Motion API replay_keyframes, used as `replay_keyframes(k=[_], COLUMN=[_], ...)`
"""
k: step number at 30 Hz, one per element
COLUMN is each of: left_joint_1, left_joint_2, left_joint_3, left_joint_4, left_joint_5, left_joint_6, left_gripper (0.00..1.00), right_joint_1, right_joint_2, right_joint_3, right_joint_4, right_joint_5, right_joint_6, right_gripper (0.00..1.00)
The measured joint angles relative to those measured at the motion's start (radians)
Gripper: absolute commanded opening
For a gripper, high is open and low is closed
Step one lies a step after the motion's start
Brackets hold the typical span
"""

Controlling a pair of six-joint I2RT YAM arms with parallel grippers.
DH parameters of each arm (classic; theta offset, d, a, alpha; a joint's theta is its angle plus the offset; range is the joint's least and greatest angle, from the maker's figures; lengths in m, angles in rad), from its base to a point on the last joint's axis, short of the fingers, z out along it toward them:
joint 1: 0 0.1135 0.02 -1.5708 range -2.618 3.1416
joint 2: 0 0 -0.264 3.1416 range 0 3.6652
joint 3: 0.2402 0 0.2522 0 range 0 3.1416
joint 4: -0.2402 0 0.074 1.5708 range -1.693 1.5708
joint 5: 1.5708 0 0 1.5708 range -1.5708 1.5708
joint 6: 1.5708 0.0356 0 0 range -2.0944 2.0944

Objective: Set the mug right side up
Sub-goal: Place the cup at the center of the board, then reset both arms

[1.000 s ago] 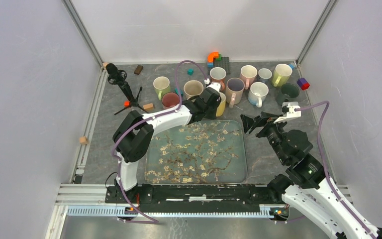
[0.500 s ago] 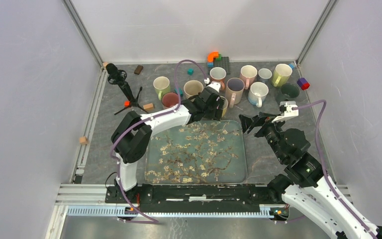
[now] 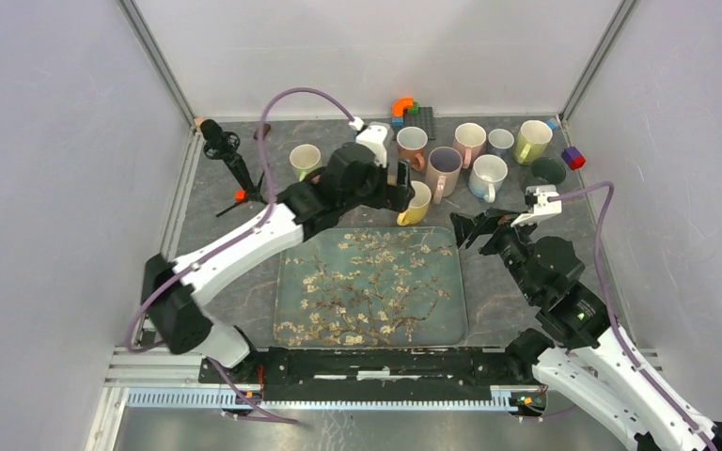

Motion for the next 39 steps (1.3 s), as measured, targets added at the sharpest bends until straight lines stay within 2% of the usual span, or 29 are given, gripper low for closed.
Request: replay_keyframes(k=[3,10,19,39], left_joint_1=[0.0,0.0,0.0,0.0], left_joint_2=[-0.142,-0.315,-0.52,-0.572], left_joint_3=[-0.042,-0.088,-0.195,-0.217], left_joint_4=[-0.016,-0.074,-0.164,-0.256], left_joint_5=[0.005,0.004,-0.058,-0.136], left_joint_6=[0.0,0.0,-0.001,-0.001], left_gripper=[1.0,1.0,1.0,1.0], right_joint_1=[0.0,0.0,0.0,0.0], right_joint_2=[0.016,0.04,0.098,0.154], right_joint_3=[0.034,0.113,0.121,0.12], right_joint_4=[0.0,0.013,0.048,0.098], right_joint_5=[0.007,0.015,-0.002,-0.065], right_joint_6=[-0.022,-0.076,-0.095,-0.096], right_gripper=[0.98,0.98,0.98,0.98])
